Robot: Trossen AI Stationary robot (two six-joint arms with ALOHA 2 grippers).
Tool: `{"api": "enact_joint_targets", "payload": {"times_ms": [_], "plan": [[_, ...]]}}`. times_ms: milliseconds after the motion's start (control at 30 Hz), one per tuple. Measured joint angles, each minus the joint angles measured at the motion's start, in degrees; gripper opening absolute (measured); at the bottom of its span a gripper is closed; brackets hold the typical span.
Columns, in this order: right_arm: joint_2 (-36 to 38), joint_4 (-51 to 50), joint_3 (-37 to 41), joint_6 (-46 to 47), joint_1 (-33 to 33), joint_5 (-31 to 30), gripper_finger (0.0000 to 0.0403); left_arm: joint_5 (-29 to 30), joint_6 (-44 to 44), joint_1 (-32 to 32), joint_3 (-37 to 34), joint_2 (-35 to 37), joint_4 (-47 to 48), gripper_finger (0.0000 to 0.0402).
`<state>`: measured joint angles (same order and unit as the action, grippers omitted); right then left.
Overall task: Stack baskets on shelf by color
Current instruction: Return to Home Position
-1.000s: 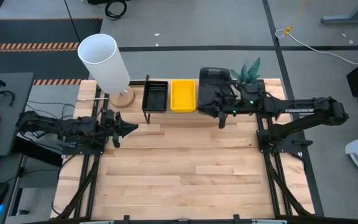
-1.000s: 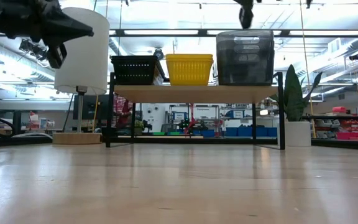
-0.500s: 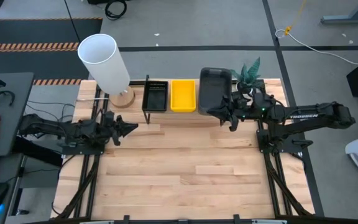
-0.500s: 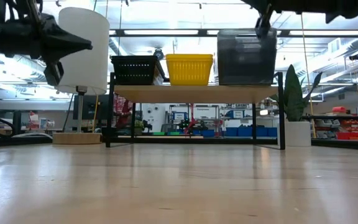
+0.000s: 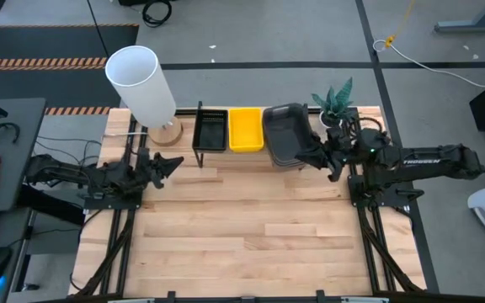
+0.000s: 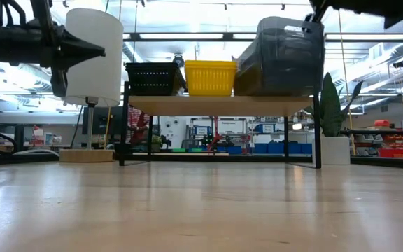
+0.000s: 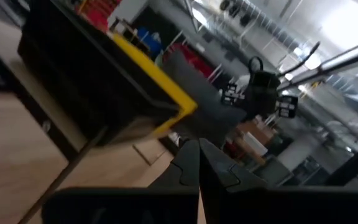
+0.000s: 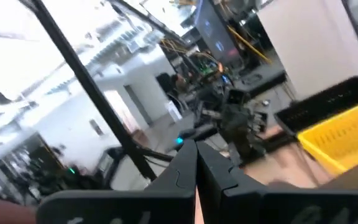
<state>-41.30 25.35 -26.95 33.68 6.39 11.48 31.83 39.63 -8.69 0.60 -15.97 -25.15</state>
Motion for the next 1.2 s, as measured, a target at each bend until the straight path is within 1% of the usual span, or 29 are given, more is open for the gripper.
{"api": "enact_joint_targets", "payload": {"times_ms": [67,167,200,267,367,500,533,633,667,733,867,933,1000,1133,1200], "plan": [[0.78,-5.09,-1.80,-2.63,0.24,-0.67,0.0005,0.99,-1.31,0.01,0.00,0.00,-1.68,0.0001],[0.91,-13.66,-3.54,-7.85,2.63,-2.77,0.0005,2.13,-1.68,0.00,0.00,-0.02,-2.34,0.0003],[0.78,-14.95,-3.97,-8.94,3.75,-3.09,0.0005,2.25,-1.40,0.00,-0.02,0.00,-2.44,0.0003],[0.29,-15.15,-5.43,-10.63,5.69,-1.51,0.0005,2.20,-1.31,-0.01,-0.02,-0.02,-3.00,0.0004],[-0.37,-16.47,-9.50,-13.77,6.46,0.39,0.0005,1.32,-1.34,-0.20,-0.02,0.00,-4.64,0.0005],[-2.82,-24.87,-15.09,-18.28,6.72,0.30,0.0005,0.17,-1.29,-0.20,-0.02,-0.02,-5.50,0.0005],[-3.35,-28.34,-16.84,-19.17,6.74,-0.13,0.0005,-0.31,-1.26,-0.20,-0.02,0.00,-5.56,0.0005],[-4.35,-38.82,-22.51,-23.61,6.71,-4.08,0.0005,-2.30,-0.80,-0.20,-0.02,0.00,-5.60,0.0006],[-4.30,-40.81,-23.77,-25.13,6.71,-4.88,0.0005,-2.89,0.01,-0.20,-0.03,0.00,-5.62,0.0006],[-3.52,-41.33,-24.95,-26.19,6.84,-6.14,0.0005,-3.67,0.60,-0.20,-0.04,-0.02,-5.60,0.0006],[0.80,-41.10,-23.41,-24.27,7.08,-6.96,0.0005,-6.09,2.43,-0.22,-0.04,-0.02,-5.58,0.0006],[3.13,-41.02,-20.90,-22.08,6.62,-6.22,0.0006,-6.18,1.13,-0.22,-0.04,-0.01,-5.56,0.0006],[5.71,-39.88,-17.57,-19.24,6.01,-4.93,0.0006,-5.09,-0.74,-0.22,-0.04,0.00,-5.39,0.0004],[11.04,-31.33,-9.54,-13.43,4.64,-3.05,0.0006,-1.96,-1.31,-0.16,-0.04,0.00,-4.12,0.0004],[13.31,-24.96,-5.65,-11.34,3.88,0.05,0.0006,-0.90,-1.32,-0.11,-0.04,-0.02,-3.26,0.0004]]}}
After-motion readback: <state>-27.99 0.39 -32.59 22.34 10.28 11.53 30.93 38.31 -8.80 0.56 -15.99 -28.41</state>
